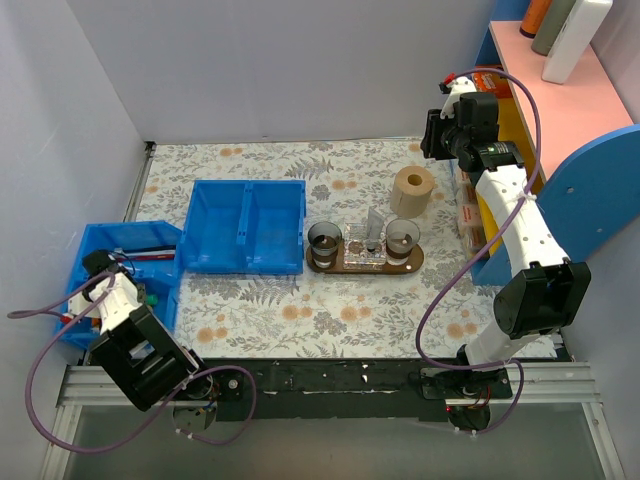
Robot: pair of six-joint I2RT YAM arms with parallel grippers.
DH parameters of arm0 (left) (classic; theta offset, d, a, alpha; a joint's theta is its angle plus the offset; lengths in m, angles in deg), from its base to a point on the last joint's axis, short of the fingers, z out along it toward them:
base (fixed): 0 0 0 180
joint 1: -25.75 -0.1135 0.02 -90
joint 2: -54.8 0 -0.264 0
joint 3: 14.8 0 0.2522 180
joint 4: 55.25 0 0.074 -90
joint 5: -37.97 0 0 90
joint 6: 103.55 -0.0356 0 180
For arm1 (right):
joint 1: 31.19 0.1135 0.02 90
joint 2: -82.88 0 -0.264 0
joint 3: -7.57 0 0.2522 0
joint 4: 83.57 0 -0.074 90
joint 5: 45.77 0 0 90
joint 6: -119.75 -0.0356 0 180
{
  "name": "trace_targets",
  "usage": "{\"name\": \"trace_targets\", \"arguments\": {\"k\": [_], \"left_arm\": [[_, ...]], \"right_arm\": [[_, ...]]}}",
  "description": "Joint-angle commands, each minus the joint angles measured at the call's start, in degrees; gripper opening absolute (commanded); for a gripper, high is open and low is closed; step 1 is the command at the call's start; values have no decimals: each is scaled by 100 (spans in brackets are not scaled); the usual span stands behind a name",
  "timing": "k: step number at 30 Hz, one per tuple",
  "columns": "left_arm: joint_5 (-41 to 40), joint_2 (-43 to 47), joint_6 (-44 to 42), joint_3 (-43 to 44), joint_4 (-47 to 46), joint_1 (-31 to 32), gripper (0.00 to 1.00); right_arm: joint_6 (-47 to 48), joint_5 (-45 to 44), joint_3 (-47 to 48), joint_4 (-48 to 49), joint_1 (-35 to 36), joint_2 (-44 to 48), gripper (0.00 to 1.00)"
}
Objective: Prepare toiletry sets of a toothbrush and toothpaste on the tray
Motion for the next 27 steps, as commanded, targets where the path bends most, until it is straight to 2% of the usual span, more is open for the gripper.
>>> {"name": "trace_targets", "arguments": {"k": [1, 4, 6, 8, 13, 15, 18, 19, 22, 27], "left_arm": [[-5, -392, 79, -558, -64, -34, 55], [-14, -506, 9, -637, -196, -34, 56], [-5, -533, -35, -673, -258, -34, 52], [-22, -524, -44, -690, -258, -25, 43], [-31, -454, -17, -594, -135, -34, 33], [-5, -410, -17, -559, -100, -34, 22], [21, -296, 53, -489, -3, -34, 15], [30, -252, 71, -462, 67, -34, 7], [39, -68, 88, -252, 277, -25, 0], [4, 371, 36, 214, 822, -25, 0]], "right_arm": [[8, 34, 150, 108, -40, 137, 42], [8, 43, 194, 116, -48, 119, 42], [17, 34, 212, 116, -48, 110, 42], [26, 26, 221, 108, -49, 110, 42], [35, 8, 203, 108, -57, 119, 42], [26, 8, 194, 108, -49, 119, 42], [35, -1, 186, 108, -49, 119, 42], [26, 8, 194, 108, -49, 119, 42], [26, 8, 185, 116, -57, 119, 42], [8, 43, 168, 125, -49, 128, 42]]}}
